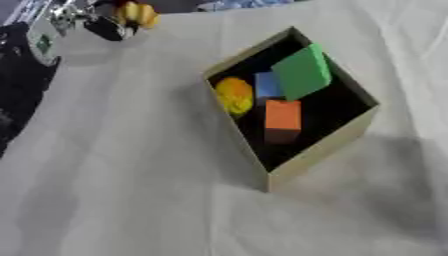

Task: Pick up objects on the table and place them in the box.

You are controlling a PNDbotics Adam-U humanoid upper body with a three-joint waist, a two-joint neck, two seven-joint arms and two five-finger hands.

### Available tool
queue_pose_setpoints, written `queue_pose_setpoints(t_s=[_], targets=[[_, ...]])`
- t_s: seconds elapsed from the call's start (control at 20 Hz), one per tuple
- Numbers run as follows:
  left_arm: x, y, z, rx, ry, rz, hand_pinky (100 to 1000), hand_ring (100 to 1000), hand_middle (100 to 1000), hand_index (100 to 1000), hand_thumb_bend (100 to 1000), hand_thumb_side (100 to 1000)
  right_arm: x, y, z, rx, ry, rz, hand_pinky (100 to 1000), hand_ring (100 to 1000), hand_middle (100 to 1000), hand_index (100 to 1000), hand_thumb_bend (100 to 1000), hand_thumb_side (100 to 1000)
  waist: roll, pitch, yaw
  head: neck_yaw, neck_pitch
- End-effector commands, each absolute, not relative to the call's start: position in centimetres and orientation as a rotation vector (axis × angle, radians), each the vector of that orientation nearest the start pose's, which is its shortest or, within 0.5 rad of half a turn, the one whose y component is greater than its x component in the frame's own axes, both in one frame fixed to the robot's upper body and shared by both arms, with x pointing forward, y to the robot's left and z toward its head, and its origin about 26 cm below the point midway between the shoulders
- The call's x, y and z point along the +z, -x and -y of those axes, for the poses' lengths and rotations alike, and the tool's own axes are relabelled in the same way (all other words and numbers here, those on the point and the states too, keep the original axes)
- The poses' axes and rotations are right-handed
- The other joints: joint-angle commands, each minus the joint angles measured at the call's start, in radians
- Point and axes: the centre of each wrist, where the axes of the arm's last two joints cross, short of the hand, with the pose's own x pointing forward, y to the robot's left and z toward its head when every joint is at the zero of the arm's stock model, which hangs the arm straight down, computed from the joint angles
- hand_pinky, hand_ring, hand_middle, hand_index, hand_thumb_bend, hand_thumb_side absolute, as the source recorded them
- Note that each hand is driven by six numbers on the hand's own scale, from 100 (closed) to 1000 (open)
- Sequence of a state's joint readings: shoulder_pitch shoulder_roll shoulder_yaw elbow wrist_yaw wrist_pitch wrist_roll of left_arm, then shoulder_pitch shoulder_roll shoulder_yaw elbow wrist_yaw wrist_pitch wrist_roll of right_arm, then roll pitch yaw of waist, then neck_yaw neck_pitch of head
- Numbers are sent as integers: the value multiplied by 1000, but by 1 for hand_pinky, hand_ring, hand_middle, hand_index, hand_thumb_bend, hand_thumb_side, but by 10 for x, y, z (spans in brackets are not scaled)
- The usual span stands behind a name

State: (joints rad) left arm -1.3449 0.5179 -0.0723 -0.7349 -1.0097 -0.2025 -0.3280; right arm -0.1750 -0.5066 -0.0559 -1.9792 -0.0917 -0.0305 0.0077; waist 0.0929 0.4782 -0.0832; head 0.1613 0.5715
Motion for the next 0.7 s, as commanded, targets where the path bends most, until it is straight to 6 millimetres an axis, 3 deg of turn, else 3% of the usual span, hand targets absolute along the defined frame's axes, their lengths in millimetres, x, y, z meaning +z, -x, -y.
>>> queue_pose_setpoints(t_s=[0.05,0.45,0.7], targets=[[371,-493,-269,-1432,-1214,1602,744,608,487,662,115,100,195,-283,315,467,268,2171,930,824,743,839,100,735,-11,-46,7,-32,13],[357,-497,-239,-1566,-1107,1630,742,607,489,666,134,100,189,-282,315,454,236,2144,931,824,744,839,100,714,-22,-111,39,-71,55],[356,-493,-222,-1643,-1044,1680,738,602,487,667,146,100,185,-280,316,450,230,2129,931,825,744,839,100,708,-32,-139,61,-100,77]])
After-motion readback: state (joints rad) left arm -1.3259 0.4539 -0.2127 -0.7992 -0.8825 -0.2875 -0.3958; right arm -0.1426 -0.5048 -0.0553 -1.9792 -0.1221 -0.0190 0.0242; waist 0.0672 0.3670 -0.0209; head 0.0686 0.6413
